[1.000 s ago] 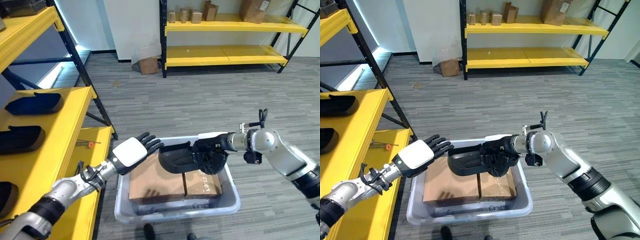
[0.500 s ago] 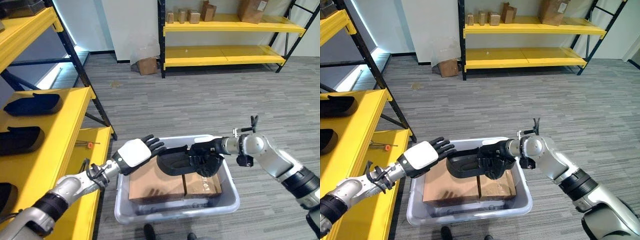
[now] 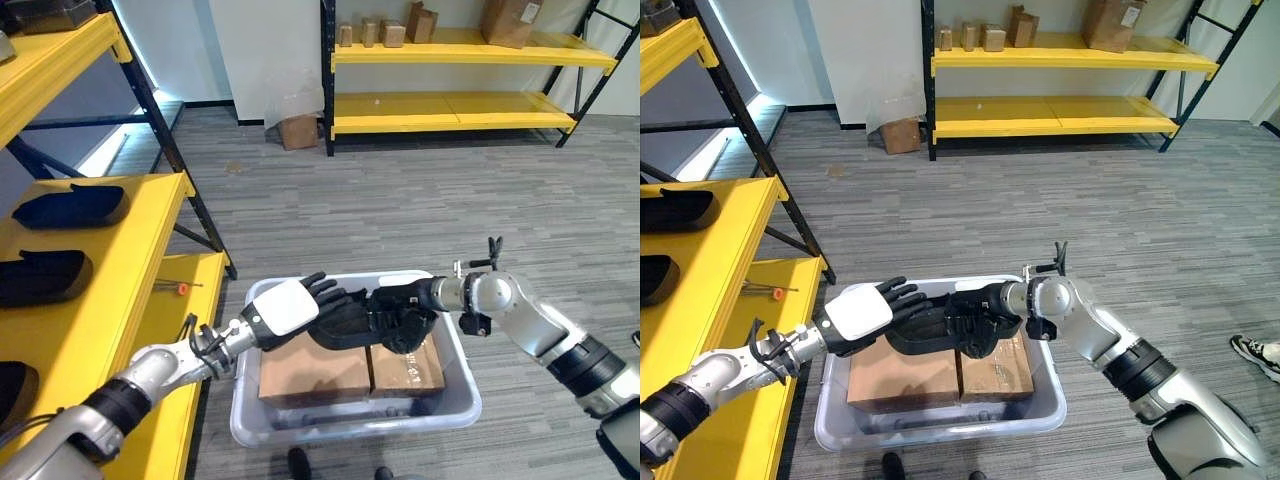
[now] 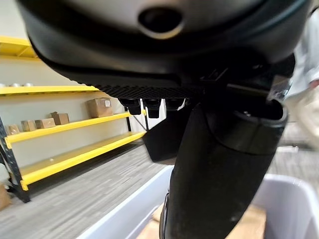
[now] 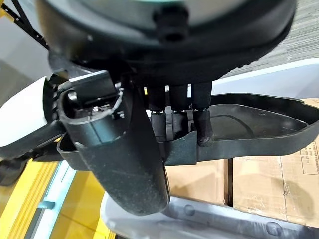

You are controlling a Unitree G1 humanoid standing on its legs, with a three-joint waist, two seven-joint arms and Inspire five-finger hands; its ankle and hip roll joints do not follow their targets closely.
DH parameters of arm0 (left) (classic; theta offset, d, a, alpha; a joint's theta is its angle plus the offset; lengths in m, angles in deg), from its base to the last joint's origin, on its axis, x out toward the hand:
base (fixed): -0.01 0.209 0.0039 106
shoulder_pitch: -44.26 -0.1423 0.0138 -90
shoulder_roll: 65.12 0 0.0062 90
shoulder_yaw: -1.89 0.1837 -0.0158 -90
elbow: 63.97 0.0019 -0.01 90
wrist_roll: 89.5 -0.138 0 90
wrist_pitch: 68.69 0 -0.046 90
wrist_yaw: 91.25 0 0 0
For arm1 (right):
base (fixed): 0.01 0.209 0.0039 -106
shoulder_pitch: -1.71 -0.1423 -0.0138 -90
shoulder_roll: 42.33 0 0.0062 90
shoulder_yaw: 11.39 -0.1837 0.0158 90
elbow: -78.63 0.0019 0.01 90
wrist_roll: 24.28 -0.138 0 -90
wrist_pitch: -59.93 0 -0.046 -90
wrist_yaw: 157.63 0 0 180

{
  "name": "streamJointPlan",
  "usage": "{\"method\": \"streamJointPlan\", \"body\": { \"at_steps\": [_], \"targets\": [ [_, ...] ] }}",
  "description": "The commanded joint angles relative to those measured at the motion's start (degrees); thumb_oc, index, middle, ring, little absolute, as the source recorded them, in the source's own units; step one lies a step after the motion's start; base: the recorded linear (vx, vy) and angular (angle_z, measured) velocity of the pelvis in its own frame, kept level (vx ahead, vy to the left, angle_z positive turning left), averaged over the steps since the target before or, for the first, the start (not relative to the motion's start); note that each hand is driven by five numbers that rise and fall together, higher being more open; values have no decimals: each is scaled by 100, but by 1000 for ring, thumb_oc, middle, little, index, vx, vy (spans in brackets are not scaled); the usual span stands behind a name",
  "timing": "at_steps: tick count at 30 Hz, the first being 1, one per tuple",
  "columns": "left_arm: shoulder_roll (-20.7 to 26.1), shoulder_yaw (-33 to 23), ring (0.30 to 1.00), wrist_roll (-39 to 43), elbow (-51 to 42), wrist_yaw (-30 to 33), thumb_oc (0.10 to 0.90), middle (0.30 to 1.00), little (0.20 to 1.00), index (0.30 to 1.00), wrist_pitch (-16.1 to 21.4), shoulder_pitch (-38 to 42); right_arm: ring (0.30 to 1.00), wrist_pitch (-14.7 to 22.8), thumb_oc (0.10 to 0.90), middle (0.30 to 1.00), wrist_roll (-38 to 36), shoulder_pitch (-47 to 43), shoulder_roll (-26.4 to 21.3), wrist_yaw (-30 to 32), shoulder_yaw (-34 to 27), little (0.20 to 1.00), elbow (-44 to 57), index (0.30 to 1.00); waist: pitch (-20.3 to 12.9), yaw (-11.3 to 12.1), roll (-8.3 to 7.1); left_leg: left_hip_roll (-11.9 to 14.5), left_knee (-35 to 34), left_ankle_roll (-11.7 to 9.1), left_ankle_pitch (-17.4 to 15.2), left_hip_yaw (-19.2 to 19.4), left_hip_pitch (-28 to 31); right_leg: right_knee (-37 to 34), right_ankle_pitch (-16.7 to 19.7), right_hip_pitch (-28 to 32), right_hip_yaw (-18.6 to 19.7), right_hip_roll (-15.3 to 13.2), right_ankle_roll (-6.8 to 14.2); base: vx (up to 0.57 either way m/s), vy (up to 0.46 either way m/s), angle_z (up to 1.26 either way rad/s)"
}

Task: Move parts from the plastic box to the shelf.

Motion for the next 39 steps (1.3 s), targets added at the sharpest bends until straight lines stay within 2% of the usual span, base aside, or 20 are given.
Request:
{"method": "streamJointPlan", "body": {
  "at_steps": [1,8,13,17,22,25,34,35,36,37,39],
  "targets": [
    [-416,0,1000,841,-137,434,900,1000,1000,1000,157,570,300,508,400,300,-251,-1005,341,437,-18,300,-7,300,-693,195,40,290,-37,-220,-868,-74,677,68,593,-662,-146,-29,291,0,0,0],
    [-648,-184,1000,1174,-528,213,900,1000,1000,1000,272,447,300,534,400,300,-253,-902,489,664,-103,300,-59,300,-682,249,6,296,-37,-219,-823,-115,636,80,616,-683,-179,-30,269,5,-9,1],
    [-763,-183,1000,1111,-611,268,900,1000,1000,1000,246,357,300,779,400,300,-395,-867,570,591,-151,300,-47,300,-676,259,-13,304,-37,-215,-836,-126,647,96,595,-678,-185,-27,265,9,-2,0],
    [-815,-28,1000,912,-486,318,900,1000,1000,1000,195,441,300,914,400,300,-413,-943,655,463,53,300,12,300,-696,260,-10,309,-37,-222,-881,-124,680,85,558,-633,-189,-30,277,36,2,0],
    [-906,234,1000,942,-403,265,900,1000,1000,1000,188,616,300,931,400,300,-429,-1091,805,601,300,300,-51,300,-700,262,-6,318,-37,-214,-842,-106,672,117,566,-660,-187,-27,262,0,0,0],
    [-1149,525,1000,1169,-489,109,900,1000,1000,1000,530,733,300,954,400,300,-500,-1301,969,565,492,300,-61,300,-713,253,-8,327,-37,-214,-847,-104,677,139,550,-668,-165,-14,254,10,1,0],
    [-1472,716,1000,1567,-611,44,900,1000,1000,1000,526,833,300,908,400,300,-694,-1472,1101,779,678,300,36,300,-712,243,-16,332,-37,-213,-853,-105,675,148,540,-664,-181,-14,248,0,0,0],
    [-1506,707,555,1615,-630,15,582,555,555,555,540,833,300,894,400,300,-697,-1480,1101,815,673,300,51,300,-710,247,-17,330,-37,-213,-853,-110,675,149,540,-662,-187,-15,248,0,0,0],
    [-1520,706,391,1633,-633,31,465,391,391,391,562,833,300,886,400,300,-692,-1481,1104,837,673,300,53,300,-710,249,-18,330,-37,-213,-854,-111,675,148,540,-660,-190,-15,248,0,0,0],
    [-1543,709,300,1677,-627,26,400,300,300,300,597,831,300,879,400,300,-687,-1480,1113,885,676,300,52,300,-714,251,-18,329,-37,-213,-856,-113,675,145,540,-658,-194,-16,248,0,0,0],
    [-1607,697,300,1757,-653,-136,400,300,300,300,639,828,300,867,400,300,-674,-1481,1139,923,651,300,36,300,-716,253,-18,326,-37,-211,-857,-125,675,144,541,-653,-200,-17,249,0,0,0]
  ]
}}
